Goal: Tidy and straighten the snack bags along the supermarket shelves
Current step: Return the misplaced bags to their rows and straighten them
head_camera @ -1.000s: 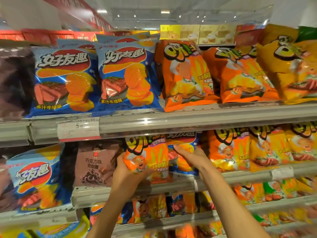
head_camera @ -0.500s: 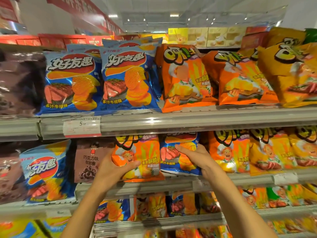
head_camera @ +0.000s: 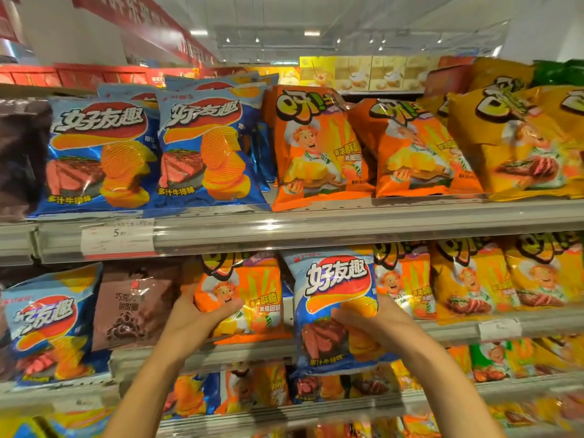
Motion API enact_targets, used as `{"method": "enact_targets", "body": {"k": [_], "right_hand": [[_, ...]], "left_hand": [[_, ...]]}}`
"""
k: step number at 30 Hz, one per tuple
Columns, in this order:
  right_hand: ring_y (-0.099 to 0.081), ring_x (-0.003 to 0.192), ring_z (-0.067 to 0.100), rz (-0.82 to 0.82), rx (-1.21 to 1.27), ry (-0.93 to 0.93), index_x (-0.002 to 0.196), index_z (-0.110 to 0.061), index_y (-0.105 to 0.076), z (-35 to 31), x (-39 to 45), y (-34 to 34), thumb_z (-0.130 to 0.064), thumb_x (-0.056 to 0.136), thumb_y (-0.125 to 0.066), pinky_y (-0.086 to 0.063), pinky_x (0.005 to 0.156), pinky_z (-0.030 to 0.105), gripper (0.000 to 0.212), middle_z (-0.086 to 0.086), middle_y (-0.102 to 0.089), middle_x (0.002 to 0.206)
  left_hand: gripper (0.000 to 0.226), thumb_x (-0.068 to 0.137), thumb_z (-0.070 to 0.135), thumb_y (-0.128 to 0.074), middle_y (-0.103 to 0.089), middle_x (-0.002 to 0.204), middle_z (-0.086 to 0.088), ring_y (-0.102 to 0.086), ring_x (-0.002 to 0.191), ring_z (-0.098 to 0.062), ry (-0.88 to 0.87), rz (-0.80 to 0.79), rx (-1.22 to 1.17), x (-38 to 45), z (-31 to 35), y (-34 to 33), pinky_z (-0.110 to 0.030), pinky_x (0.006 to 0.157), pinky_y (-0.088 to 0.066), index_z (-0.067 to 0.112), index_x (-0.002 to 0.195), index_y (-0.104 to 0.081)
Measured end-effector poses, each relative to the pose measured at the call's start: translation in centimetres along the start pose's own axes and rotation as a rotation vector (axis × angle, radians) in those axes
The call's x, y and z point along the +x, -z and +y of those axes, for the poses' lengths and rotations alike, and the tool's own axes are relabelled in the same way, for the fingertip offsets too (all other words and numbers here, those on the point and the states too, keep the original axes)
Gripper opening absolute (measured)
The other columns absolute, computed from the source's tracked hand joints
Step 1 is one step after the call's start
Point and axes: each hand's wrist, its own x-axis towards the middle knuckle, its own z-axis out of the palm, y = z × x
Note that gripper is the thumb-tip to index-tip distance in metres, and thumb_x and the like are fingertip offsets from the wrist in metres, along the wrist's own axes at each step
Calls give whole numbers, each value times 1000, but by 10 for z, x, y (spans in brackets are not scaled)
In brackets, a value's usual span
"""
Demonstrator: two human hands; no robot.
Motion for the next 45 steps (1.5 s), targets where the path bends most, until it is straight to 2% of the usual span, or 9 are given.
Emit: {"method": "enact_targets", "body": {"k": [6, 10, 18, 29, 32, 34, 37, 41, 45], "right_hand": [[-72, 87, -5, 174, 72, 130, 106, -32, -72, 8, -33, 42, -45, 65, -85, -55, 68, 10, 45, -20, -78, 96], [-74, 86, 0, 306, 101, 167, 101, -28, -73, 16, -43, 68, -35, 71, -85, -52, 64, 7, 33, -15, -79, 94], [-73, 93, 0, 332, 53, 143, 111, -30, -73, 31, -48, 90, -44, 72, -84, -53, 83, 28, 42, -16, -78, 100], [-61, 53, 5, 145, 42, 224, 90, -36, -75, 30, -38, 70, -18, 85, -81, -49, 51, 22, 19, -9, -68, 63], [-72, 70, 14, 145, 48, 254, 95, -34, -78, 25, -35, 48, -33, 73, -83, -57, 59, 25, 23, 2, -77, 81], [-74, 74, 16, 146, 46, 259, 97, -28, -78, 24, -33, 31, -36, 68, -84, -58, 61, 25, 32, -1, -78, 85], [-73, 73, 11, 150, 26, 248, 94, -32, -78, 24, -29, -1, -28, 73, -89, -57, 61, 23, 24, -8, -78, 84], [-62, 53, 12, 137, 96, 195, 90, -28, -76, 21, -23, -60, -31, 69, -91, -52, 52, 29, 26, -9, -69, 65], [-73, 68, 11, 199, 78, 231, 95, -34, -76, 8, -12, -118, -37, 60, -92, -58, 57, 25, 38, -10, -78, 80]], "left_hand": [[44, 68, 26, -89, -70, 80, 20, -63, 76, 16, -65, 26, 4, 6, 9, -75, -7, 59, -46, 37, 95, -55], [48, 70, 17, -88, -70, 80, 29, -63, 81, 15, -107, -1, 43, 9, 9, -106, -2, 59, -44, 38, 95, -53], [68, 76, 29, -84, -67, 117, 2, -63, 110, -16, 4, -133, 94, 11, 10, -128, -35, 95, -51, 19, 133, -47], [62, 78, 54, -72, -64, 123, 4, -61, 114, -15, -1, -252, 246, 13, 15, -145, -45, 103, -48, 28, 129, -47], [45, 99, 57, -41, -61, 132, -2, -55, 122, -23, -88, -114, 546, 6, 6, -133, -44, 107, -42, 28, 131, -51], [39, 106, 40, -26, -65, 116, -5, -57, 111, -29, -203, -22, 731, -3, -4, -115, -47, 96, -44, 24, 110, -61], [31, 103, 23, -35, -61, 91, 0, -54, 88, -26, -381, 51, 821, -27, -21, -76, -44, 77, -44, 24, 83, -59], [34, 98, 22, -38, -62, 101, -9, -55, 87, -30, -566, 154, 832, -52, -45, -19, -43, 74, -46, 6, 103, -68], [39, 87, 25, -40, -61, 106, -12, -54, 93, -32, -615, 150, 977, -62, -57, 22, -42, 80, -48, 7, 115, -60]]}}
